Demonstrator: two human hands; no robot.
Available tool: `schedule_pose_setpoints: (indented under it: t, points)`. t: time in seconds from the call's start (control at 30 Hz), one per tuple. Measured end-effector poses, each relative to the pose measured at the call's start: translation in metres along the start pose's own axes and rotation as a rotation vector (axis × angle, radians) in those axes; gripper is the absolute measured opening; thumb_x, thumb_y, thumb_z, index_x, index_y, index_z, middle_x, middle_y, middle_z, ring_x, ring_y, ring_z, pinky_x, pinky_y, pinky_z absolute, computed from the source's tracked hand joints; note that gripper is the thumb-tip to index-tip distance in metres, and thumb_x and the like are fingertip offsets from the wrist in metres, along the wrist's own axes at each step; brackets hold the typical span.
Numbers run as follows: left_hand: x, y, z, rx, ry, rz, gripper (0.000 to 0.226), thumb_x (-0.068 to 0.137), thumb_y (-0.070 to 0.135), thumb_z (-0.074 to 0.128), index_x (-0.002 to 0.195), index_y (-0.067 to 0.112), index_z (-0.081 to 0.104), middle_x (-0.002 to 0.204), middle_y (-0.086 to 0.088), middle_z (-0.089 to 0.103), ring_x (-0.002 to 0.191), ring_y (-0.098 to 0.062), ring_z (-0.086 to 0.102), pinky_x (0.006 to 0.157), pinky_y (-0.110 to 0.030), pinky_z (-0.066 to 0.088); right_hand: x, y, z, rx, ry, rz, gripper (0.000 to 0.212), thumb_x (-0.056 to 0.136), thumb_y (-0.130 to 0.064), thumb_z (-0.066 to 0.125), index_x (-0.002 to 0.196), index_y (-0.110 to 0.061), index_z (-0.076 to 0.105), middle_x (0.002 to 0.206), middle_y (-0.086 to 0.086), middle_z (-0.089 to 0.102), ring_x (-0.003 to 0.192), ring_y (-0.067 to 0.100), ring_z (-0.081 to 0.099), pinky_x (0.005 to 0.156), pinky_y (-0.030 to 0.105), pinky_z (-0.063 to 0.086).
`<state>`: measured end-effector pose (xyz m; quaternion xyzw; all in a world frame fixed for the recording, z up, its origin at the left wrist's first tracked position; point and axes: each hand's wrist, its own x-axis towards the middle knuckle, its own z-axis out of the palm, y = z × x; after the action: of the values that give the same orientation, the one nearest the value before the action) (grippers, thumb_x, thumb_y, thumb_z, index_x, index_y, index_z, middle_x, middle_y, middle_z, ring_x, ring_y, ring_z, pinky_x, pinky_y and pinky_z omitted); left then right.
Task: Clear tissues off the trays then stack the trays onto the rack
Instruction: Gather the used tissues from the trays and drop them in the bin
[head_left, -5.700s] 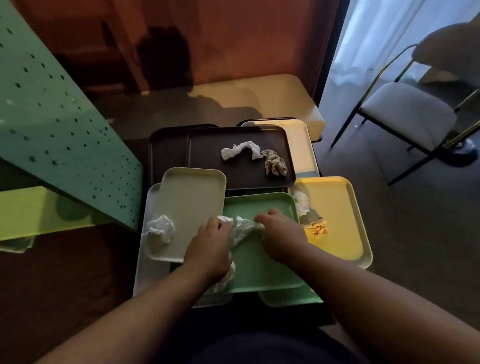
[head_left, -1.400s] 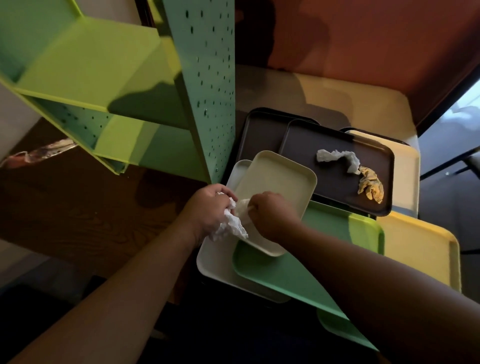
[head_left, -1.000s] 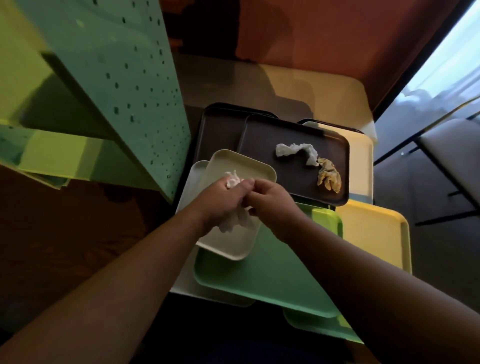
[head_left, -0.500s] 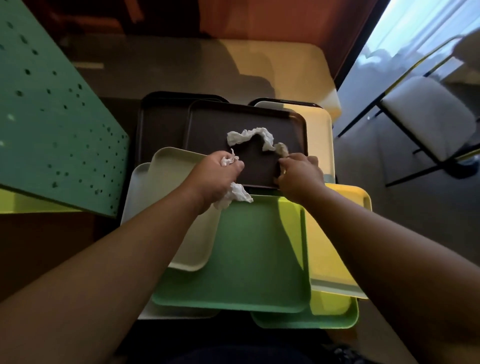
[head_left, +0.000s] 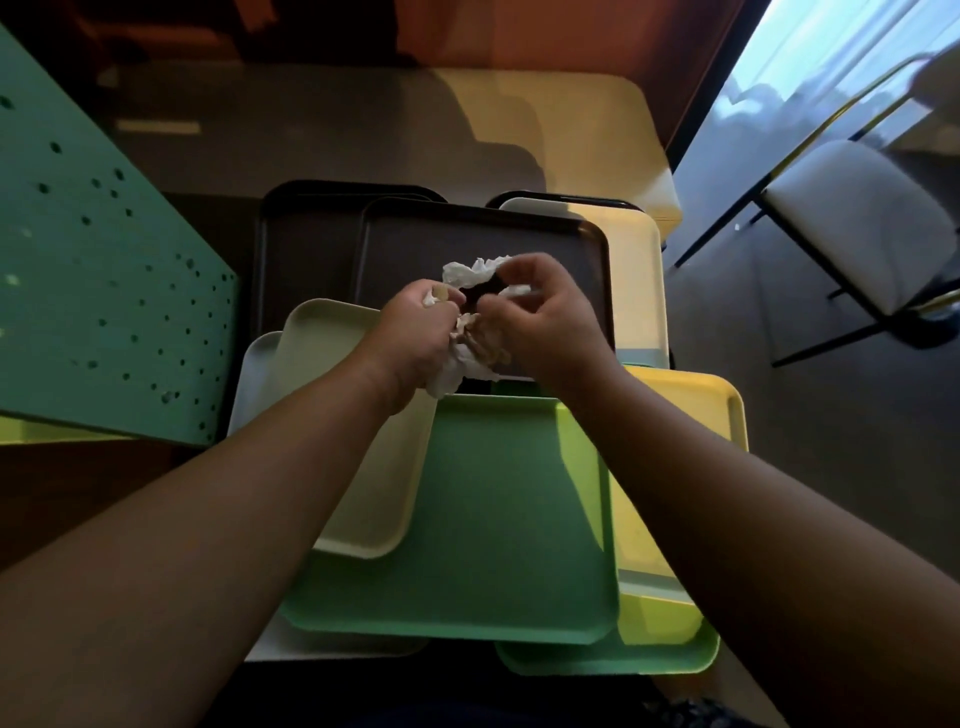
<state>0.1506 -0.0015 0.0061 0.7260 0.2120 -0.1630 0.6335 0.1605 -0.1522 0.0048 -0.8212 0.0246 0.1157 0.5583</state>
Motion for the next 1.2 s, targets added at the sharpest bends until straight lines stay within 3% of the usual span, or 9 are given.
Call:
schedule_pose_setpoints:
  t: [0.13, 0.27, 0.5, 0.67, 0.77, 0.83, 0.9, 1.03, 1.2]
  points:
    - [0.001, -0.006, -0.012, -0.045, 0.064, -0.013, 0.025, 0.096, 0.004, 0.047, 0.114, 0.015, 0.061, 0.094, -0.009, 0.069, 0.08, -0.02, 0.069, 0.068, -0.032, 0.058, 0.042, 0.008, -0.005, -0.697, -0.153, -0.059, 0.038, 0.103, -0.033, 0.052, 0.141, -0.036, 0.059, 0.16, -0.002, 0.036, 0.148, 0.03, 0.023, 0.116, 0.049, 0.032]
    - [0.003, -0.012, -0.018, -0.175, 0.118, -0.019, 0.021, 0.095, 0.002, 0.053, 0.112, 0.013, 0.059, 0.099, -0.012, 0.069, 0.084, -0.021, 0.069, 0.074, -0.034, 0.06, 0.06, 0.016, -0.012, -1.065, -0.376, -0.012, 0.046, 0.103, -0.025, 0.046, 0.149, -0.022, 0.052, 0.16, 0.005, 0.041, 0.147, 0.033, 0.027, 0.114, 0.05, 0.035]
    - [0.001, -0.006, 0.0, -0.226, 0.219, -0.003, 0.014, 0.094, 0.006, 0.056, 0.1, 0.018, 0.06, 0.097, -0.01, 0.066, 0.082, -0.024, 0.068, 0.074, -0.04, 0.06, 0.031, 0.023, -0.039, -0.908, -0.241, -0.008, 0.034, 0.1, -0.019, 0.05, 0.124, -0.012, 0.072, 0.118, 0.012, 0.07, 0.103, 0.029, 0.066, 0.092, 0.043, 0.057]
    - [-0.024, -0.002, 0.021, -0.348, 0.288, -0.002, 0.027, 0.094, 0.01, 0.057, 0.121, 0.01, 0.055, 0.102, -0.014, 0.066, 0.078, -0.023, 0.068, 0.059, -0.033, 0.056, -0.018, -0.01, -0.072, -0.203, -0.06, -0.049, 0.014, 0.099, -0.017, 0.061, 0.095, -0.016, 0.075, 0.087, 0.002, 0.074, 0.076, 0.014, 0.07, 0.071, 0.031, 0.059]
    - [-0.045, 0.001, 0.035, -0.453, 0.176, -0.016, 0.036, 0.085, 0.011, 0.059, 0.119, -0.003, 0.054, 0.077, -0.009, 0.062, 0.057, -0.021, 0.059, 0.043, -0.026, 0.047, -0.051, -0.041, -0.083, 0.139, -0.112, -0.065, 0.017, 0.098, -0.007, 0.061, 0.085, -0.014, 0.07, 0.079, 0.005, 0.07, 0.068, 0.01, 0.066, 0.068, 0.027, 0.058]
    - [-0.057, 0.008, 0.045, -0.526, 0.038, 0.014, 0.036, 0.082, 0.016, 0.057, 0.116, 0.003, 0.055, 0.087, -0.018, 0.067, 0.064, -0.027, 0.061, 0.049, -0.029, 0.05, -0.068, -0.051, -0.079, 0.257, -0.22, -0.005, 0.012, 0.1, -0.005, 0.059, 0.092, -0.011, 0.066, 0.083, 0.005, 0.069, 0.069, 0.009, 0.069, 0.071, 0.029, 0.061]
    - [-0.066, 0.017, 0.052, -0.642, -0.094, 0.041, 0.043, 0.093, 0.016, 0.054, 0.135, 0.008, 0.049, 0.117, -0.028, 0.064, 0.078, -0.028, 0.067, 0.06, -0.037, 0.055, -0.081, -0.05, -0.068, 0.263, -0.271, 0.03, 0.006, 0.101, -0.011, 0.06, 0.101, -0.016, 0.063, 0.09, 0.007, 0.07, 0.079, 0.019, 0.071, 0.077, 0.042, 0.063]
    - [-0.076, 0.026, 0.055, -0.724, -0.238, 0.07, 0.02, 0.101, 0.014, 0.046, 0.113, 0.017, 0.062, 0.098, -0.015, 0.068, 0.081, -0.026, 0.069, 0.066, -0.036, 0.059, -0.095, -0.038, -0.048, 0.165, -0.043, -0.096, 0.004, 0.103, -0.022, 0.059, 0.104, -0.023, 0.063, 0.081, 0.006, 0.063, 0.07, 0.019, 0.06, 0.064, 0.04, 0.053]
    - [-0.099, 0.043, 0.073, -0.679, -0.458, -0.063, 0.032, 0.096, 0.043, 0.054, 0.104, 0.013, 0.062, 0.084, -0.008, 0.068, 0.072, -0.02, 0.067, 0.061, -0.028, 0.056, -0.118, -0.025, -0.057, -0.005, 0.234, -0.138, 0.012, 0.102, -0.033, 0.056, 0.108, -0.025, 0.063, 0.087, 0.01, 0.061, 0.073, 0.024, 0.062, 0.061, 0.04, 0.054]
